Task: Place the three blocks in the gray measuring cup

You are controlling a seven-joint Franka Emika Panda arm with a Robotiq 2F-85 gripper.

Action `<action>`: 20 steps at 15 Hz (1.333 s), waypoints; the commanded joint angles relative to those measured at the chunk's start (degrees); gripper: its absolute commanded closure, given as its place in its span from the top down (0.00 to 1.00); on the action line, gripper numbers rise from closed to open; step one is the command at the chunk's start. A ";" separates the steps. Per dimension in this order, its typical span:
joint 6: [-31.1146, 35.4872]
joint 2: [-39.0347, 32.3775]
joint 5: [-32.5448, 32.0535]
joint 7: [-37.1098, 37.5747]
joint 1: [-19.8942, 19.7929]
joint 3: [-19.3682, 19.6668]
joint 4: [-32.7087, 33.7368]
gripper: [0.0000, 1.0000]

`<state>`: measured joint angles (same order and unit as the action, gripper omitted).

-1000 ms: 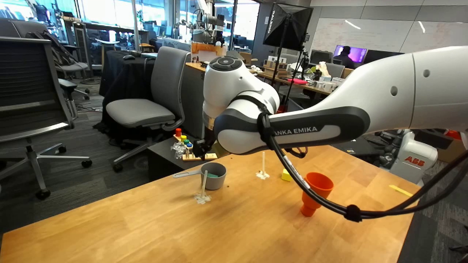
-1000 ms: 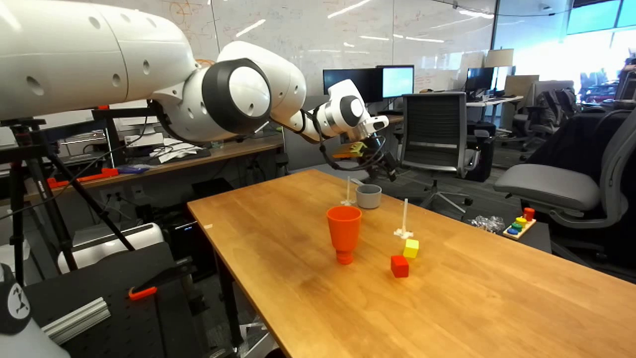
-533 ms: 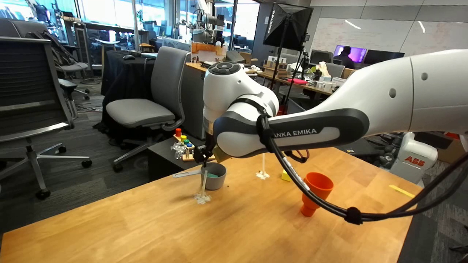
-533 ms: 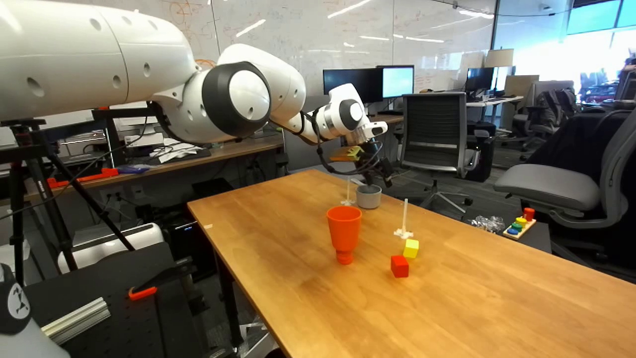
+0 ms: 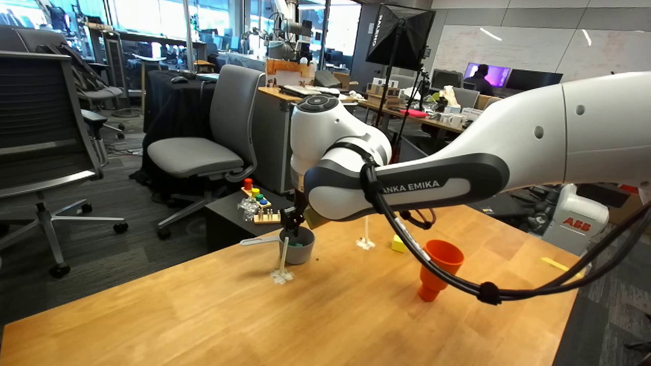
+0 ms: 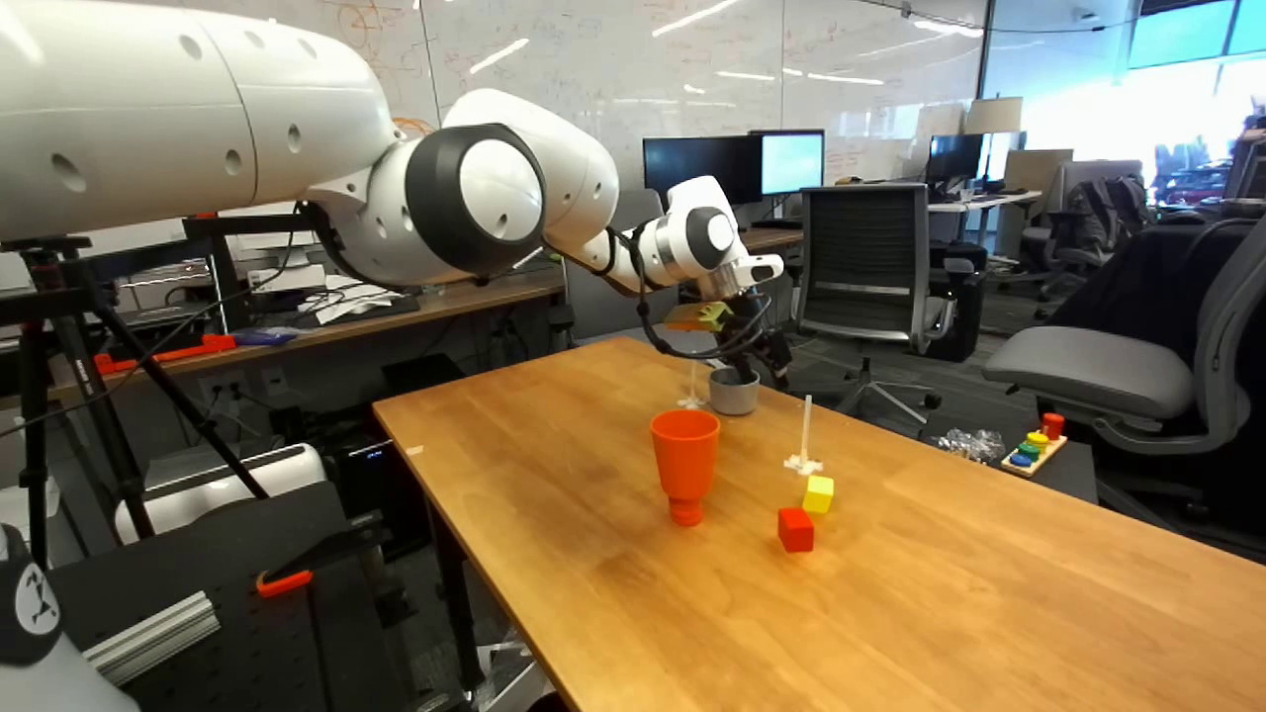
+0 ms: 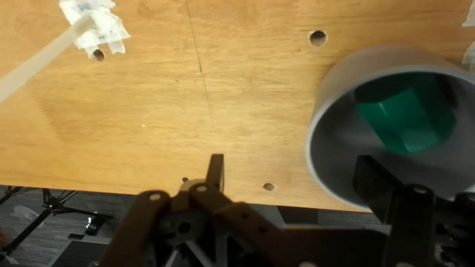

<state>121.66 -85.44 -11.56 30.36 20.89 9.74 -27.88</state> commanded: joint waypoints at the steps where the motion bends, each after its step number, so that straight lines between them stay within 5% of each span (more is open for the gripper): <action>1: 0.45 0.00 0.58 0.04 -1.03 -1.24 -0.15 0.56; 8: 6.13 0.00 0.51 -0.13 -2.34 -1.37 -2.34 0.02; 20: 4.10 0.21 -0.75 -2.14 -0.44 -1.05 -4.26 0.03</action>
<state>126.90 -85.22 -11.71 29.86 19.29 9.03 -30.10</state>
